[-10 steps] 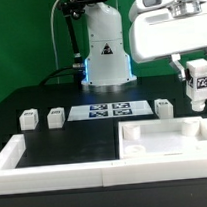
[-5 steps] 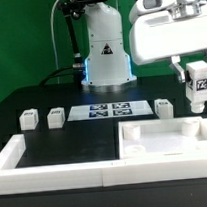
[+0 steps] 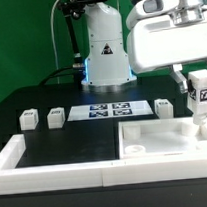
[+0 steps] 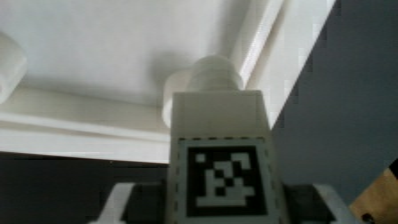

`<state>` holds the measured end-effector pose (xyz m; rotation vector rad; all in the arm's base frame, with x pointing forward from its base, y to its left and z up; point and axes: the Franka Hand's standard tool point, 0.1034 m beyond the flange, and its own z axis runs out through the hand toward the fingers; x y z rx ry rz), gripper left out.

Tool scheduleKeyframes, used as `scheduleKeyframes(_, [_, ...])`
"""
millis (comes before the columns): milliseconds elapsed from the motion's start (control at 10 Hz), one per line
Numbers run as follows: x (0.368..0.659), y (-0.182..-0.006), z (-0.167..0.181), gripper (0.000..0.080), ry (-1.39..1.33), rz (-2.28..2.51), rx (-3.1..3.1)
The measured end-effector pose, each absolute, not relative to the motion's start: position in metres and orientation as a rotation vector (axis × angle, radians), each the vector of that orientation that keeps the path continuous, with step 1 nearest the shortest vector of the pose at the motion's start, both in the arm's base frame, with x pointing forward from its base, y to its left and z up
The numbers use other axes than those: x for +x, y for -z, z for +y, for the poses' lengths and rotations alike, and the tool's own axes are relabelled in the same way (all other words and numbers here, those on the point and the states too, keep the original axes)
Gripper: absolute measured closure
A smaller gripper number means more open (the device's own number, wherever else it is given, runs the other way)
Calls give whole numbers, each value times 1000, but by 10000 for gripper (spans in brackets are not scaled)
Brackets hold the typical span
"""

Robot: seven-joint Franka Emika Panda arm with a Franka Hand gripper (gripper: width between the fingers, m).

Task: Assemble square table

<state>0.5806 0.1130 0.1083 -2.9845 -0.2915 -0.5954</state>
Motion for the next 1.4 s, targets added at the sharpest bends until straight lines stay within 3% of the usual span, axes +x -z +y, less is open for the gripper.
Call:
scheduleKeyframes(300, [581,-108,113,508,595,-291,-2985])
scheduleKeyframes(700, [613,-110,102,508,604,-315,-2985])
scheduleKeyframes(1200, [615,-90,105,508,591,-313,-2984])
scheduleKeyframes(1400, [617,-89,105,508,597,-315,-2983])
